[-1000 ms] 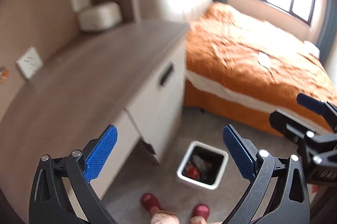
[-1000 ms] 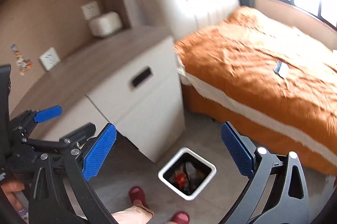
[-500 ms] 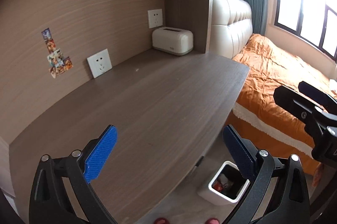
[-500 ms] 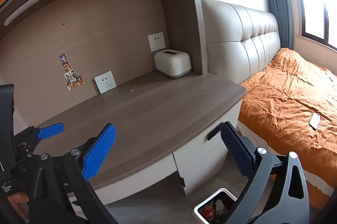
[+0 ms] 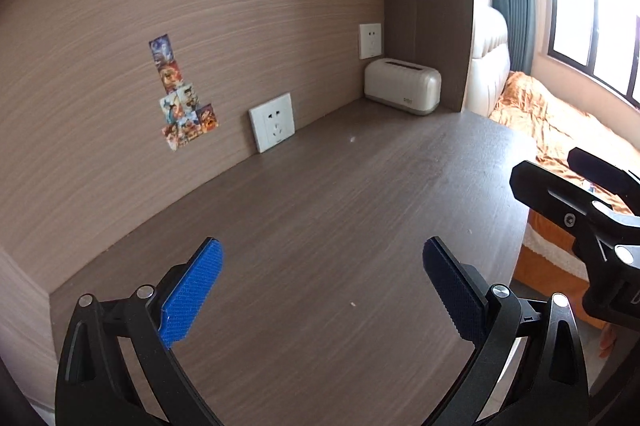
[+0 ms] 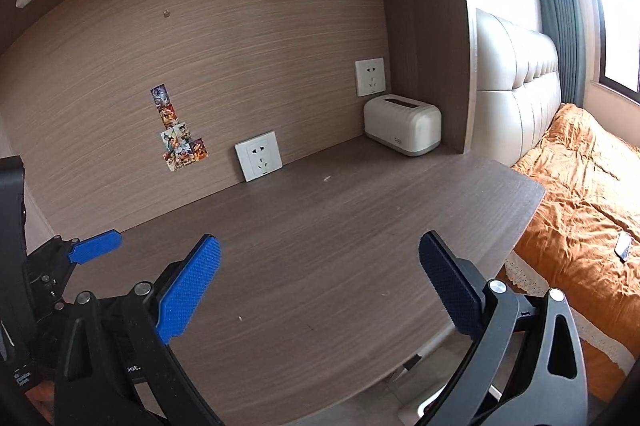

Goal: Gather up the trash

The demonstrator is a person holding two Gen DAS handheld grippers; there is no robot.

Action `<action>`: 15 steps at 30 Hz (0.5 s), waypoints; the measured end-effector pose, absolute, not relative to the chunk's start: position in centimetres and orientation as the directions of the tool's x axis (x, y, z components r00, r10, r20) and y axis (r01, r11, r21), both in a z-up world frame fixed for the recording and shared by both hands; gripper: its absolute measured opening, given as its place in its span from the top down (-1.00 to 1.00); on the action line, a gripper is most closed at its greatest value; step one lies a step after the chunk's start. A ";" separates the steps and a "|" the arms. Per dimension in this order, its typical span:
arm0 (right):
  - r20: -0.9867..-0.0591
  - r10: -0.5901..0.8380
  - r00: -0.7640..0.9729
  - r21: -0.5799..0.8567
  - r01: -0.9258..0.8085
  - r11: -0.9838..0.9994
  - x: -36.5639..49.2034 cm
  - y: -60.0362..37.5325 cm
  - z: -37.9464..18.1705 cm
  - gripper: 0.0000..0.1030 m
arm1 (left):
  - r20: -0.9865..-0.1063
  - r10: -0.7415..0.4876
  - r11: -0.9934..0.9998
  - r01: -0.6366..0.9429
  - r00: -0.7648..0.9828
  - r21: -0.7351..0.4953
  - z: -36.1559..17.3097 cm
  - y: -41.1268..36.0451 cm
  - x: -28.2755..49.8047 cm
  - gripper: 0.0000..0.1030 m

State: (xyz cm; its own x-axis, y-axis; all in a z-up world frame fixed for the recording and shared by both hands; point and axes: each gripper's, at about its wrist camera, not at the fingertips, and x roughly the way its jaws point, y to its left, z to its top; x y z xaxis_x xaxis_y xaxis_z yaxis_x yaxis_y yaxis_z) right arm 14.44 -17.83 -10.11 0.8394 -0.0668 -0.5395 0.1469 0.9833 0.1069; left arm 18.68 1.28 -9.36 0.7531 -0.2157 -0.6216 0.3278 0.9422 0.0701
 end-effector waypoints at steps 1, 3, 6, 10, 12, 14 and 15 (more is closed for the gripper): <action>-0.539 -0.072 0.839 0.104 0.151 0.983 14.7 -17.3 -10.1 -0.93 | -0.625 -0.214 0.946 0.320 0.751 0.060 -9.5 1.9 19.2 -0.91; -0.552 -0.069 0.831 0.086 0.139 0.987 15.2 -16.6 -10.1 -0.93 | -0.634 -0.220 0.948 0.317 0.742 0.042 -9.7 2.9 19.8 -0.91; -0.558 -0.070 0.827 0.075 0.134 0.988 15.7 -15.3 -10.1 -0.93 | -0.638 -0.216 0.953 0.303 0.739 0.028 -10.0 4.1 20.6 -0.91; -0.575 -0.082 0.814 0.056 0.139 0.989 16.3 -14.2 -10.4 -0.93 | -0.640 -0.194 0.957 0.286 0.743 0.042 -10.5 5.1 21.6 -0.91; -0.580 -0.083 0.810 0.056 0.141 0.988 16.7 -13.9 -10.5 -0.93 | -0.636 -0.181 0.960 0.275 0.750 0.051 -10.7 5.5 21.9 -0.91; -0.584 -0.088 0.807 0.053 0.146 0.988 17.1 -13.5 -10.6 -0.93 | -0.639 -0.184 0.960 0.276 0.747 0.047 -10.9 5.8 22.5 -0.91; -0.587 -0.089 0.805 0.050 0.146 0.988 17.2 -13.4 -10.7 -0.93 | -0.639 -0.187 0.960 0.278 0.746 0.044 -11.1 5.9 22.7 -0.91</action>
